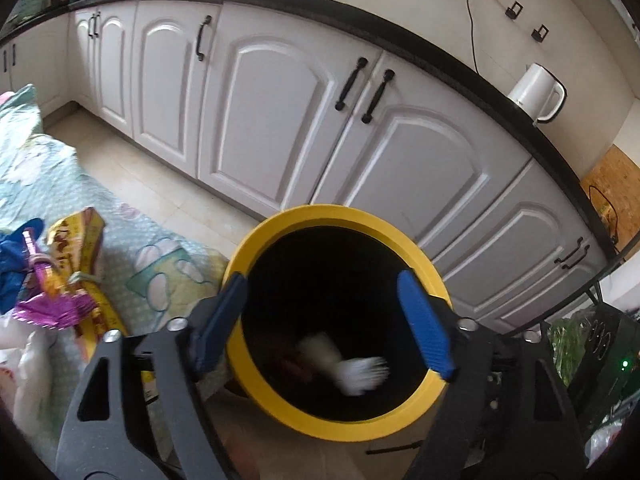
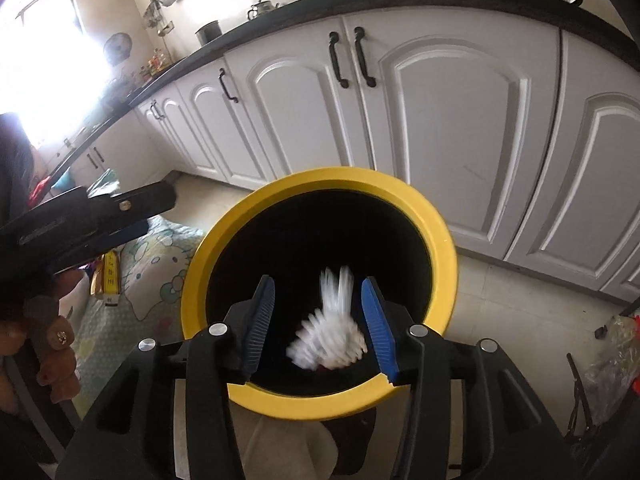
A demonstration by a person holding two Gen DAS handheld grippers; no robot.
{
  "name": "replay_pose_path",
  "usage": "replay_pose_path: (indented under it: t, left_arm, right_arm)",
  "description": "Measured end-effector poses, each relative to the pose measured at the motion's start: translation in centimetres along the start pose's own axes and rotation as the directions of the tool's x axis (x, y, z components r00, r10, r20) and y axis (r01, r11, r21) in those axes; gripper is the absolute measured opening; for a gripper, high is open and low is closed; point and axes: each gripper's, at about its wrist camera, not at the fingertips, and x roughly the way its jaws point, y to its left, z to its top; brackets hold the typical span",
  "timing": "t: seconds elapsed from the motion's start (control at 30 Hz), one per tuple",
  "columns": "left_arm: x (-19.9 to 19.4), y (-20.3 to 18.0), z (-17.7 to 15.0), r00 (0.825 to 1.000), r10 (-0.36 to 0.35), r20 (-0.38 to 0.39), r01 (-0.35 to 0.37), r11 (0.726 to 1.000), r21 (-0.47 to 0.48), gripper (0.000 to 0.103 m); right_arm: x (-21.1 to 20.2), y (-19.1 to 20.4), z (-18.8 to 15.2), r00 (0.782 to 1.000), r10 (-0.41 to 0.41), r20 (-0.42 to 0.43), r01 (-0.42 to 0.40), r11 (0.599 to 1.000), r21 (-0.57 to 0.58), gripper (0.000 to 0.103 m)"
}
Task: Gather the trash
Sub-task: 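Drop the red candy tube into the bin with the left gripper, then grasp the red snack wrapper with the left gripper while the right gripper grasps the yellow snack box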
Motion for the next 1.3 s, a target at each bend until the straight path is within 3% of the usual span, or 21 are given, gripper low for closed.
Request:
replay_pose_path:
  t: [0.13, 0.2, 0.4, 0.7, 1.1, 1.3]
  left_arm:
    - [-1.9, 0.8, -0.3, 0.999, 0.023, 0.039, -0.022, 1.0, -0.01, 0.092]
    - [-2.8, 1.2, -0.4, 0.998, 0.036, 0.053, -0.035, 0.999, -0.021, 0.092]
    - [-6.4, 2.2, -0.9, 0.99, 0.086, 0.116, -0.084, 0.996, -0.024, 0.092]
    - [-11.4, 3.1, -1.9, 0.956, 0.169, 0.24, -0.172, 0.985, -0.007, 0.092]
    - [-16.1, 6.1, -3.8, 0.907, 0.272, 0.321, -0.278, 0.96, -0.028, 0.092]
    - [-17.8, 8.1, -5.3, 0.893, 0.311, 0.326, -0.311, 0.949, -0.053, 0.092]
  right_arm:
    - [-1.0, 0.4, 0.1, 0.999, -0.012, 0.043, 0.013, 1.0, -0.017, 0.054]
    - [-1.5, 0.8, 0.2, 0.998, -0.014, 0.062, 0.016, 0.999, -0.028, 0.061]
    - [-3.1, 2.3, 0.5, 0.993, 0.009, 0.119, -0.002, 0.998, -0.06, 0.063]
    - [-5.4, 5.6, 1.0, 0.975, 0.094, 0.203, -0.067, 0.988, -0.138, 0.067]
    - [-6.8, 10.2, 0.8, 0.957, 0.187, 0.222, -0.126, 0.957, -0.261, 0.069]
    - [-6.8, 12.9, 0.6, 0.949, 0.245, 0.198, -0.169, 0.927, -0.336, 0.069]
